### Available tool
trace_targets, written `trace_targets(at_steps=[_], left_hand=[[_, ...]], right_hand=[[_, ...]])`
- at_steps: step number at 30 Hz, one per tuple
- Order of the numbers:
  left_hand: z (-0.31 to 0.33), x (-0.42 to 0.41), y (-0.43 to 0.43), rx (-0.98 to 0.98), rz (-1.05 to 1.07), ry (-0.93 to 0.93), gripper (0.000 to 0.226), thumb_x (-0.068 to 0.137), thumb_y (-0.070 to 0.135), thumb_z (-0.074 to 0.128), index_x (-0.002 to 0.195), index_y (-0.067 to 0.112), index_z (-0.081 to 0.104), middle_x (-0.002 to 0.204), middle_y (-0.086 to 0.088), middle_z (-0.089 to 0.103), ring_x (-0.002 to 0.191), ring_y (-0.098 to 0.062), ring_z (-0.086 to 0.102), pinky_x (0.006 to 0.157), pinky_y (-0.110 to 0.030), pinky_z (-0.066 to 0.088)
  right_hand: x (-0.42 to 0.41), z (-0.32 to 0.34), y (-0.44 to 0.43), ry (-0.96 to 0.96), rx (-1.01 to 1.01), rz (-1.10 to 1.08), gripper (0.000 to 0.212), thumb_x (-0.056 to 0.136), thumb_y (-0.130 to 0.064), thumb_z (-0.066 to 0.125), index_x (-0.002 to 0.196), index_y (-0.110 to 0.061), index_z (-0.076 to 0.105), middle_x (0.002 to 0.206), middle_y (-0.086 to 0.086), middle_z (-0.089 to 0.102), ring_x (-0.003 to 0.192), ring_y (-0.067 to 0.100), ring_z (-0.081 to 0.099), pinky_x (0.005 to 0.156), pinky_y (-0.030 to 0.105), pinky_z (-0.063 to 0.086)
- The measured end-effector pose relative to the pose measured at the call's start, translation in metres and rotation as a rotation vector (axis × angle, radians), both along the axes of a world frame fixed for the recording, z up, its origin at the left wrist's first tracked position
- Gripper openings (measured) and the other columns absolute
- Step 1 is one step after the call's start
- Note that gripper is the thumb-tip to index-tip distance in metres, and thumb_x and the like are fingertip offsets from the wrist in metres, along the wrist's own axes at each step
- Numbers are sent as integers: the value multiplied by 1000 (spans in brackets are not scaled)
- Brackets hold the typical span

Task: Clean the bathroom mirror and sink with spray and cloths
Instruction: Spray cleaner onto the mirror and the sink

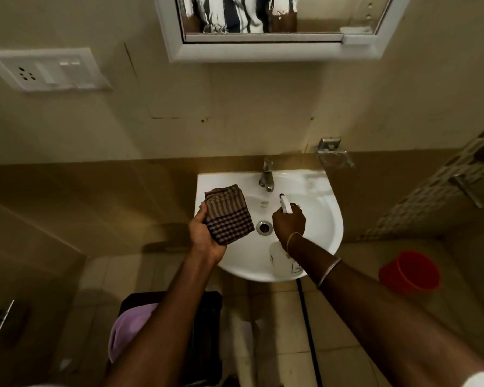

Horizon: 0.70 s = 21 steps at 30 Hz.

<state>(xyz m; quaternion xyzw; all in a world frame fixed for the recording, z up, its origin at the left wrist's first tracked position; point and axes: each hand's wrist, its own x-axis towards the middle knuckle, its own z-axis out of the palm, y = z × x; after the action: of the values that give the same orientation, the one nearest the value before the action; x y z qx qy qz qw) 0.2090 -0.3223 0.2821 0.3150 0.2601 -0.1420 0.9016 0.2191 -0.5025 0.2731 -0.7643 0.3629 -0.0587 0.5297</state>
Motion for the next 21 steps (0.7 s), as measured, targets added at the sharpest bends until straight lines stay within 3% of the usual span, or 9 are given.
trace_targets(at_steps=[4,9,15,18,21], left_hand=[[-3,-3,3,-5,7,1,54,106,49,38,139,13,61,138,-20,64,130,-41,58,107,-57,47],[-7,-11,11,3,23,4,52,106,49,36,127,14,67,138,-20,64,123,-39,61,103,-55,50],[-14,-20,20,-12,61,22,52,107,49,35,129,14,67,135,-18,66,117,-37,64,92,-51,55],[-16,-25,26,-7,70,33,52,107,49,36,131,13,66,134,-18,67,119,-38,64,90,-50,56],[-18,-31,32,5,81,39,53,107,49,37,133,13,65,133,-18,67,121,-38,63,93,-50,55]], right_hand=[[-5,-7,3,18,36,64,16,91,-9,59,104,-8,68,88,4,60,88,30,63,82,38,54],[-8,-12,17,58,104,164,25,80,1,58,98,-11,69,95,5,64,97,34,67,90,44,58],[-5,-12,36,50,21,197,25,94,-14,57,116,-13,68,113,11,68,104,31,65,98,43,53],[-6,-10,41,62,7,230,25,95,-14,56,117,-12,67,112,9,68,103,31,65,95,40,54],[-10,-9,46,57,8,281,12,95,-14,57,105,-17,64,107,7,66,100,31,66,93,40,55]])
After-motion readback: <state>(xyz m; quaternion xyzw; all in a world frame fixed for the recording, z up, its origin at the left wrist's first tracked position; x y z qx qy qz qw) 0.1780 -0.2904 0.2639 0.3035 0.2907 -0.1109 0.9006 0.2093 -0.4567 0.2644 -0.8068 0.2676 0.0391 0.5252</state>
